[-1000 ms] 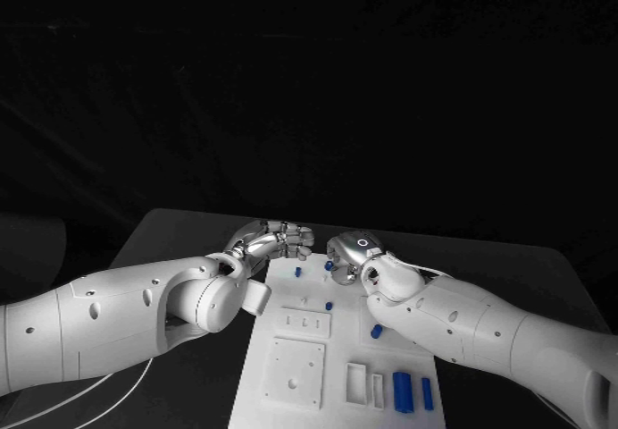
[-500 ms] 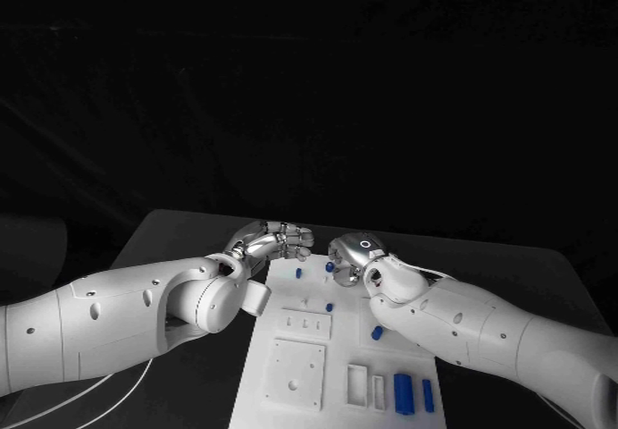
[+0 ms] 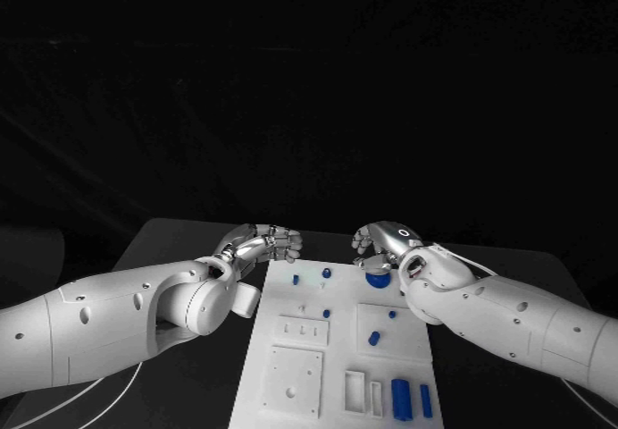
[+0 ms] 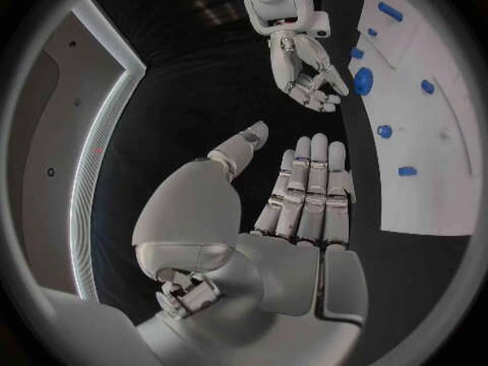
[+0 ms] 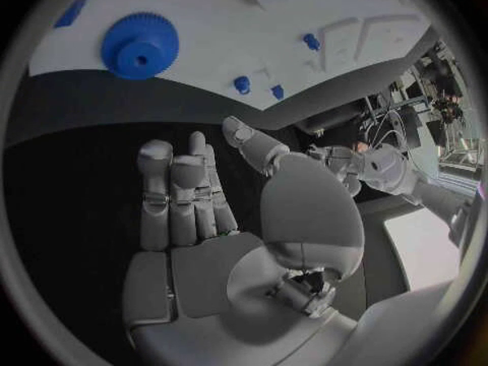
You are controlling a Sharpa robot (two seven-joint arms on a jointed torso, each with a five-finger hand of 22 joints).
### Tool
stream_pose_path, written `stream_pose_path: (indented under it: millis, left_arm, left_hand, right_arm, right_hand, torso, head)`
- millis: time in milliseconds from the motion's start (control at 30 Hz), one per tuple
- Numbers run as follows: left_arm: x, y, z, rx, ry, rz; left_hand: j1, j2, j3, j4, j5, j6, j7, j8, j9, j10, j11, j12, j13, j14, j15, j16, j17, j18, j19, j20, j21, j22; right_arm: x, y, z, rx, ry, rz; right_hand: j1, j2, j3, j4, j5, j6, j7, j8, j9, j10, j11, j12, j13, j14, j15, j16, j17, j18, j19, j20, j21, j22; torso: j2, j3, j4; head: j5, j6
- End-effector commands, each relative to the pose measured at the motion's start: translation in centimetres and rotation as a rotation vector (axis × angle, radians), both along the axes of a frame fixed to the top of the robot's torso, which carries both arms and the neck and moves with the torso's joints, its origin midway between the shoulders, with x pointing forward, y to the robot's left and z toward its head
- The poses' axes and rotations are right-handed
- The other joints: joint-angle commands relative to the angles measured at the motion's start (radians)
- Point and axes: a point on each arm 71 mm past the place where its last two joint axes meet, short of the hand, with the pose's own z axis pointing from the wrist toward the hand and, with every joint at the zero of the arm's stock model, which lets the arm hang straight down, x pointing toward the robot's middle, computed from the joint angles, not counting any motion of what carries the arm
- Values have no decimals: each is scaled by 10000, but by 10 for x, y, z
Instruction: Assemble the parts on the task board
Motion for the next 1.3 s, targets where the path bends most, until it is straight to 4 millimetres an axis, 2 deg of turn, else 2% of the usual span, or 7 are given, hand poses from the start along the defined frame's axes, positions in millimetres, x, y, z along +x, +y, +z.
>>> stream_pose_path:
  millis: [33,233,267,300,467,700,1300]
  left_arm:
    - [2,4,3,28,-288,66]
    - [4,8,2,68,-271,163]
    - [4,8,2,63,-272,151]
    - [3,8,2,58,-269,136]
    - [4,9,1,58,-247,108]
    - [5,9,1,65,-246,124]
    - [4,7,1,49,-239,54]
  left_hand:
    - [-109,-14,7,-79,-58,54,-4,-16,11,53,1,23,10,92,4,12,18,168,-11,-22,69,209]
    - [-119,-13,6,-85,-59,67,-9,-13,13,34,7,7,7,97,0,17,25,166,-6,-27,76,209]
    - [-121,-2,10,-86,-58,80,-13,-7,16,29,9,2,6,100,-2,19,28,166,-3,-30,79,208]
    - [-122,-1,10,-88,-58,84,-15,-5,17,26,10,-1,6,100,-3,20,29,165,-3,-31,80,208]
    - [-128,-3,10,-97,-60,91,-18,-5,17,2,21,-20,0,101,-5,22,35,163,-2,-35,84,207]
    - [-137,-4,10,-104,-63,89,-19,-9,16,-22,33,-40,-5,96,-6,21,39,159,-3,-37,86,206]
    - [-157,-5,10,-117,-66,74,-12,-26,10,-66,55,-78,-15,83,-4,15,47,152,-10,-40,90,203]
  right_arm:
    - [-1,-10,5,477,572,189]
    - [6,-38,4,65,1166,-285]
    - [8,-43,3,-61,1231,-438]
    - [9,-45,2,-122,1264,-484]
    - [14,-50,-3,-518,1548,-703]
    - [15,-47,-20,-719,1898,-702]
    - [16,-35,-44,-705,2249,-693]
  right_hand:
    - [-34,52,-167,-47,51,-104,-2,-41,-12,342,-116,133,152,1,-147,73,-21,856,-30,31,42,189]
    - [-66,75,-511,-119,111,-170,-190,-112,-15,1469,-438,1057,1175,-7,-470,177,-8,856,-31,-56,97,196]
    - [-144,145,-795,-123,101,-174,-374,-174,-9,1395,-546,2569,2958,-42,-541,214,8,856,-68,-71,106,177]
    - [-105,112,-862,-178,162,-165,-342,-205,-9,1197,-622,3399,3852,-36,-709,246,20,856,-62,-76,136,190]
    - [-190,192,-1103,-239,376,-182,-361,-355,-15,-58,-648,6983,7353,-20,-677,786,455,856,38,-185,475,244]
    - [-421,167,-1395,-240,768,-586,-241,-688,-147,-600,-511,9602,9425,-166,-515,1392,1206,856,73,-309,1133,249]
    - [-515,321,-1576,-252,893,-737,-287,-752,-187,-695,-554,10056,9680,-212,-560,1462,1431,856,2,-387,1372,230]
  torso:
    - [-87,74,-100]
    - [-147,151,-172]
    - [-160,164,-191]
    - [-162,160,-195]
    - [-153,202,-201]
    - [-150,169,-183]
    - [-114,124,-146]
  head:
    - [-21,23]
    - [-20,71]
    - [-30,69]
    - [-57,81]
    - [-95,66]
    - [-132,30]
    - [-149,-73]
